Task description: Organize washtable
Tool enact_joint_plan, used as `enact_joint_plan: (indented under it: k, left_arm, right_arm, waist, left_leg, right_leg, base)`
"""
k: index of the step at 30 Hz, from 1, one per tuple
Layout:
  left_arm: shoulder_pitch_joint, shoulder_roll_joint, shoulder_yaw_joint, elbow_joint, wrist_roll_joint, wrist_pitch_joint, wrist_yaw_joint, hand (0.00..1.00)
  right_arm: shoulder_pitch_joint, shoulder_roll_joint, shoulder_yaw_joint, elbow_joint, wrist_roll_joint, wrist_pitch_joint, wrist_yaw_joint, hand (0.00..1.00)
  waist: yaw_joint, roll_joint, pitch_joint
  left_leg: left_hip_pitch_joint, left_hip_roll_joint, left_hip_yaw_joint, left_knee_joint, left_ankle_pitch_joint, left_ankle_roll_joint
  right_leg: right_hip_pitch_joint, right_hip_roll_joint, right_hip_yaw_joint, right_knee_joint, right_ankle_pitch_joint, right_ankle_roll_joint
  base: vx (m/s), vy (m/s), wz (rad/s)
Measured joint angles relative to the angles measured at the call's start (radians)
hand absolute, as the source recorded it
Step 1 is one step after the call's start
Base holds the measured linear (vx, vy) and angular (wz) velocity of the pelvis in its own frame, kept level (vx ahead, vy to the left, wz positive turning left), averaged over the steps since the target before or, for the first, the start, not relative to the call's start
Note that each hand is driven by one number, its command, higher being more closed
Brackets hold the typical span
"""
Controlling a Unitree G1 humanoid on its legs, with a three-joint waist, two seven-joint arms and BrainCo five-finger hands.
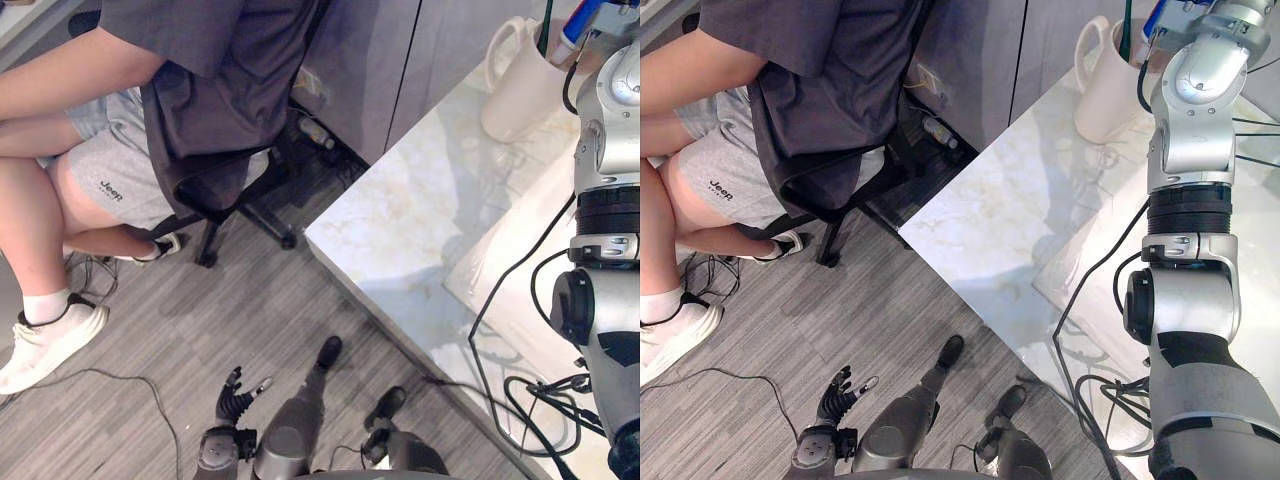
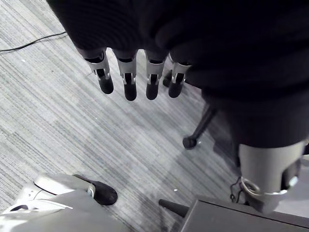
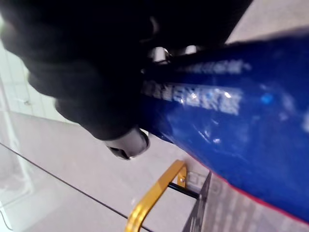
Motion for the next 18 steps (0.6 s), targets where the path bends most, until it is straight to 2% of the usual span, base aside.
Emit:
enact_joint_plan:
  k: [9, 13, 17, 18]
  left_arm:
    - [0.000, 0.000, -0.001, 0.001, 0.041, 0.003, 0.001, 0.00]
    - [0.000, 0.002, -0.001, 0.002, 0.053, 0.011, 0.000, 0.00]
    - [0.001, 0.007, -0.001, 0.005, 0.076, 0.021, -0.002, 0.00]
    - [0.004, 0.011, -0.001, 0.005, 0.076, 0.022, -0.002, 0.00]
  right_arm:
    - [0.153, 0.061, -0.009, -0.095, -0.036, 0.000, 0.007, 0.00]
    - [0.199, 0.062, -0.028, -0.127, -0.037, 0.002, 0.014, 0.00]
    - [0.220, 0.063, -0.032, -0.193, -0.048, 0.002, 0.032, 0.00]
    - [0.220, 0.062, -0.029, -0.214, -0.055, 0.001, 0.034, 0.00]
  waist:
    - [-0.002, 0.000, 0.000]
    - [-0.004, -0.002, -0.001]
    - [-0.010, -0.009, -0.005]
    - [-0.015, -0.018, -0.011]
  left_leg:
    - [0.041, 0.005, 0.001, 0.000, 0.000, 0.000]
    - [0.057, 0.009, 0.005, -0.001, 0.000, 0.000]
    - [0.074, 0.015, 0.017, -0.001, 0.000, 0.000]
    - [0.078, 0.019, 0.027, -0.001, 0.000, 0.000]
  right_leg:
    - [0.019, -0.008, 0.004, 0.051, -0.027, -0.003]
    - [0.031, -0.007, 0.007, 0.064, -0.030, -0.004]
    - [0.041, -0.004, 0.019, 0.066, -0.029, -0.004]
    - [0.042, -0.002, 0.029, 0.066, -0.029, -0.005]
  base:
    - [-0.02, 0.007, 0.00]
    - [-0.05, 0.020, -0.01]
    - [-0.04, 0.012, -0.08]
    - [-0.03, 0.000, -0.16]
